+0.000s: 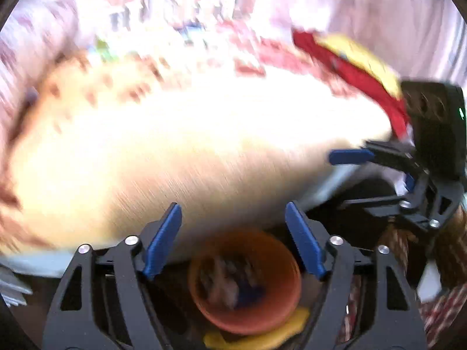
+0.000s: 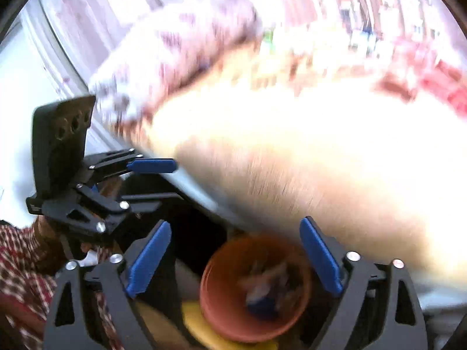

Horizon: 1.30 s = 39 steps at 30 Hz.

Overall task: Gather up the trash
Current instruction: 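Raise both empty grippers from the bucket back toward the bed, then reach the left gripper to the green-and-white repellent refill and grasp it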

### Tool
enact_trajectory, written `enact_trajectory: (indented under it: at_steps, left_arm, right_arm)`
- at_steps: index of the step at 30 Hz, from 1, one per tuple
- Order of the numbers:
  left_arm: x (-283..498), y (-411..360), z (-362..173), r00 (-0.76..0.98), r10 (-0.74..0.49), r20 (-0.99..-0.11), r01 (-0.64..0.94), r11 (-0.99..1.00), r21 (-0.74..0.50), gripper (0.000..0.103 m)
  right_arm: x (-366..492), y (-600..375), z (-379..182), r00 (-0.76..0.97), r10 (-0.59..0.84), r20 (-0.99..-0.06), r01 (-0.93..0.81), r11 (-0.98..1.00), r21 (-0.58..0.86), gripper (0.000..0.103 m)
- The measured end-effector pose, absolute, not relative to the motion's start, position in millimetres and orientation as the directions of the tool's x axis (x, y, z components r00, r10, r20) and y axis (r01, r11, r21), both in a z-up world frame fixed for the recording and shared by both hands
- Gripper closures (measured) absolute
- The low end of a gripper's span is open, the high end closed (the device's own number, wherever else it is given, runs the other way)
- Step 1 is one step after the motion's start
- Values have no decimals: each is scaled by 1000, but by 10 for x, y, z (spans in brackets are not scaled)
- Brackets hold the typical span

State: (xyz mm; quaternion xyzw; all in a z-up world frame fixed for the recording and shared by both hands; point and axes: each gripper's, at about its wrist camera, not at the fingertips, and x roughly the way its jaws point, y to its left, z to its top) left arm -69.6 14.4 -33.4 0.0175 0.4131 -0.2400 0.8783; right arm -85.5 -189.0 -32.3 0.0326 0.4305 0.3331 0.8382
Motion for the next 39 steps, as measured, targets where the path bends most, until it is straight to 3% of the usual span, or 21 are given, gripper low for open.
enact_trajectory:
  at_steps: [5,14,21,29,33,39]
  left_arm:
    - [-234,411,44,646,-376,-665,347,920,-184,30]
    - [1403,656,62,704,-266,-659,233,962,-140,30]
    - [2589,697,-165,696,-205,-688,167,978,-122,30]
    - [3206,785,-190,726,-157,-669,167,985,-50,30]
    - [3446,993,-156,736,-76,-673,65,997,-41,30]
    - [3784,1294,-155,723,-7,-690,-109,986,-124,30]
  right_arm:
    - [-611,-1947,68,583,493,-646,-513,840,177,11]
    - [-64,-1784,-27,589,541,-600,-517,823,234,10]
    - [244,-1512,-132,588,527,-614,-564,811,155,10]
    - [552,-1569,-273,552,548,-629,-564,800,202,10]
    - [635,-1598,-330,536,570,-622,-563,791,240,10]
    - [646,-1529,-375,533,564,-631,-578,787,216,9]
